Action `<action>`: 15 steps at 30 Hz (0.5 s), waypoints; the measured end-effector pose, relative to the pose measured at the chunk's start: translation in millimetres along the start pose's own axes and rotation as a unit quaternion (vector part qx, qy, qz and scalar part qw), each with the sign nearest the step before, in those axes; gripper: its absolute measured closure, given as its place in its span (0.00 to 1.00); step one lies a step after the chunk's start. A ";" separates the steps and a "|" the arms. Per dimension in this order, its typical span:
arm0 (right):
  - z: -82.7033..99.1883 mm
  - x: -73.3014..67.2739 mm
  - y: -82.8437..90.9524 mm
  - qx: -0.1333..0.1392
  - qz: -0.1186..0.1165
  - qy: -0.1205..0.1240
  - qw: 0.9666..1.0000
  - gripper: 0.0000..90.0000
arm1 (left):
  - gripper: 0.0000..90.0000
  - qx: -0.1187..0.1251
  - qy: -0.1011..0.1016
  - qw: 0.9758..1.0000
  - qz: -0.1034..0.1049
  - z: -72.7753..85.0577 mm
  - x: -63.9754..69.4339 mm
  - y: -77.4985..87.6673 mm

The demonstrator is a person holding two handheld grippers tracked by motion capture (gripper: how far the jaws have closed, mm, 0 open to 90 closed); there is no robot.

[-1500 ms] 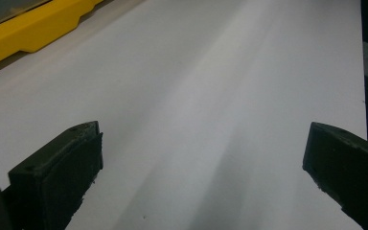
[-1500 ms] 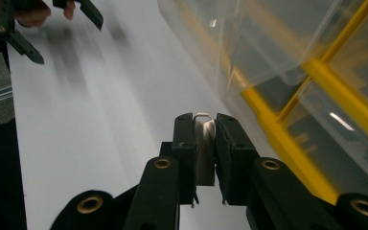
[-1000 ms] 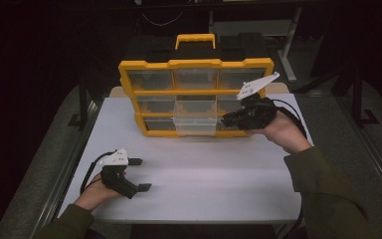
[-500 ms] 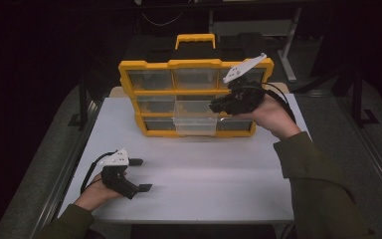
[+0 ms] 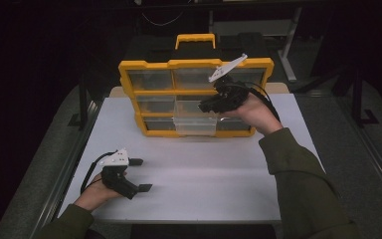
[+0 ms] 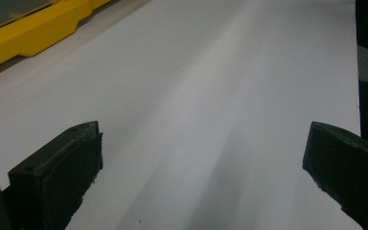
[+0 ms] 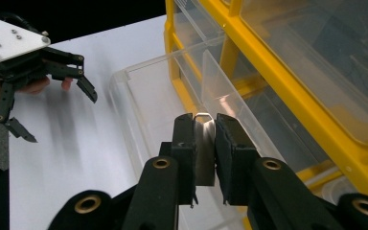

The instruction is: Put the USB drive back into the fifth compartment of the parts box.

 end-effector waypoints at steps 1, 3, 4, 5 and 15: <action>0.2 0.2 -1.4 0.001 -0.002 -0.001 1.000 0.85 | 0.00 0.000 0.000 1.000 0.000 0.0 0.0 0.0; 1.4 0.5 -1.4 0.002 -0.001 -0.010 1.000 0.69 | 0.00 0.000 0.001 1.000 0.001 0.2 -0.1 0.2; 1.5 0.0 -0.5 0.004 -0.001 -0.013 1.000 0.66 | 0.00 0.000 0.001 1.000 0.001 0.2 -0.1 0.2; 2.0 0.2 0.9 0.005 0.000 -0.015 1.000 0.64 | 0.00 0.000 0.001 1.000 0.001 0.2 -0.1 0.0; 13.4 -2.4 19.9 0.020 0.009 -0.033 0.999 0.46 | 0.00 -0.001 0.001 1.000 0.000 0.4 0.1 -0.8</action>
Point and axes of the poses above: each handheld gripper's, and its own axes: y roughly backward along the jaws, z roughly out of its underside, x roughly to its right, the point moved 10 cm from there along -y, roughly forward along the jaws, and after that the axes turned 9 degrees about y, right-handed, at the moved point
